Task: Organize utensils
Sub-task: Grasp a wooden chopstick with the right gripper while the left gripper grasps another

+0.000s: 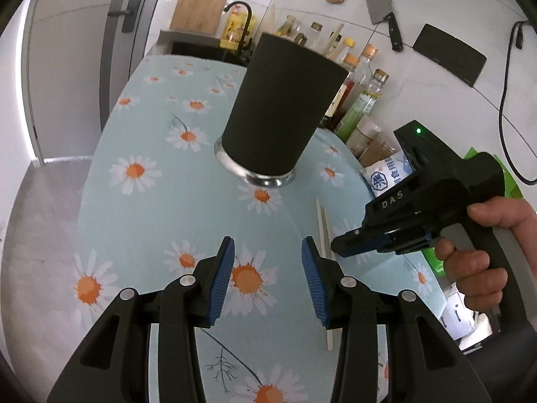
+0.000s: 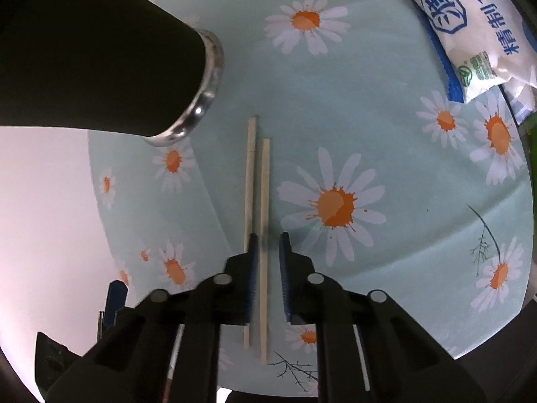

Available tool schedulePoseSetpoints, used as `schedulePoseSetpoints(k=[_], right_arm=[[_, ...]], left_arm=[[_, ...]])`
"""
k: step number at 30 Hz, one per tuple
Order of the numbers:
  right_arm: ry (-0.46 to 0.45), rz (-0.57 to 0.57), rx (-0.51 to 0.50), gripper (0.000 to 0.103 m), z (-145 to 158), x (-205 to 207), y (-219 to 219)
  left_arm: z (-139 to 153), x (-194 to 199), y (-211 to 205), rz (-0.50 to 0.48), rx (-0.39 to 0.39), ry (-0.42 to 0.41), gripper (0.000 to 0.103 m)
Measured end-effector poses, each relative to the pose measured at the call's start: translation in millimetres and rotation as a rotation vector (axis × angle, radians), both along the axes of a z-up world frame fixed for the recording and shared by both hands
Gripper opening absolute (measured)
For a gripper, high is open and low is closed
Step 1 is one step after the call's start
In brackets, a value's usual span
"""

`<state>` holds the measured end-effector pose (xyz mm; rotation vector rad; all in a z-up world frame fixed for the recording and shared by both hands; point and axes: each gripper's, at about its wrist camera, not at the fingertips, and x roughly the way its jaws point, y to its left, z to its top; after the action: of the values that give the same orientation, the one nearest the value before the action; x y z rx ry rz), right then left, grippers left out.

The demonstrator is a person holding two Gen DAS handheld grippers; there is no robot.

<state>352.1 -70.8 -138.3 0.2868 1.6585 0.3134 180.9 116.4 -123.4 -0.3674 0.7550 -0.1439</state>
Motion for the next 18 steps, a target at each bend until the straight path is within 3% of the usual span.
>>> schedulePoseSetpoints(k=[2, 18], right_arm=[[-0.003, 0.017, -0.049, 0.010, 0, 1, 7], [-0.011, 0.062, -0.288, 0.010, -3, 0, 55]], left_arm=[[-3, 1, -2, -0.012, -0.006, 0.006, 0.040], [-21, 9, 6, -0.021, -0.088, 0.027, 0.040]])
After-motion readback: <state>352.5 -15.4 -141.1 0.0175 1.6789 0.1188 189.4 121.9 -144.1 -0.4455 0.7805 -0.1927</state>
